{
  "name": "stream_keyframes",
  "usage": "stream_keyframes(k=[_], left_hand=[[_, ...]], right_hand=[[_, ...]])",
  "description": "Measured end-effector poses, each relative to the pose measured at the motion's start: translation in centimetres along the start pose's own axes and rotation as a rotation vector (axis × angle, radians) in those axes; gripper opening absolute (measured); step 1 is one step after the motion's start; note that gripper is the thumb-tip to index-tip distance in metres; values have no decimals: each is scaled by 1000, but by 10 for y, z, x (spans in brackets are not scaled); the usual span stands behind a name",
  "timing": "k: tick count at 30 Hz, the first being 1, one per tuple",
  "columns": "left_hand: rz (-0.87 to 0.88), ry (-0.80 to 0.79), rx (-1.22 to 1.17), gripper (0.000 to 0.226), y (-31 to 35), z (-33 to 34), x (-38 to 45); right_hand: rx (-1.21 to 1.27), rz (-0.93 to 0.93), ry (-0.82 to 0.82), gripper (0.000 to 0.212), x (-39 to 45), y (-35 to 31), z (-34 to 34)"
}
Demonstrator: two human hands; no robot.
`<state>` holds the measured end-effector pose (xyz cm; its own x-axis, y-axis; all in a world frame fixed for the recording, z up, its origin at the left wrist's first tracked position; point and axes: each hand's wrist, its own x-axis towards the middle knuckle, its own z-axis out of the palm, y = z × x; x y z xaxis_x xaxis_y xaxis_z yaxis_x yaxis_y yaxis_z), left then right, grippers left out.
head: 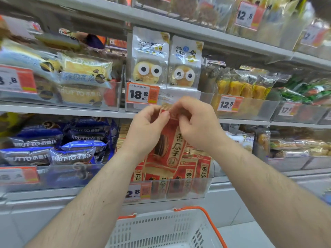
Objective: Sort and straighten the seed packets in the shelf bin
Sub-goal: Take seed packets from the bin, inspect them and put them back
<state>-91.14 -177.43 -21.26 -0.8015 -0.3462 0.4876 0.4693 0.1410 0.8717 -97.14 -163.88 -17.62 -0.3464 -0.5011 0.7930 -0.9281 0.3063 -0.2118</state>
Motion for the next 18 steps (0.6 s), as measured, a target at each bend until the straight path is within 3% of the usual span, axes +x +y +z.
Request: stream_keyframes(k=[5, 10, 13, 15, 18], left_hand=[[-159, -60, -65, 17, -27, 5, -30], [-397, -77, -208, 14, -54, 17, -59], [-521, -54, -283, 11, -66, 20, -69], [-567, -40, -340, 11, -70, 21, -72], [-613, -18, -381, 15, -77, 25, -79]], right_hand=[[166, 240, -39, 34, -47, -3, 12], [226, 557, 55, 42, -95, 6, 24], [364, 851, 74, 24, -118, 9, 32], [469, 934, 64, 5, -131, 8, 37], [526, 976, 92, 14, -143, 7, 44]])
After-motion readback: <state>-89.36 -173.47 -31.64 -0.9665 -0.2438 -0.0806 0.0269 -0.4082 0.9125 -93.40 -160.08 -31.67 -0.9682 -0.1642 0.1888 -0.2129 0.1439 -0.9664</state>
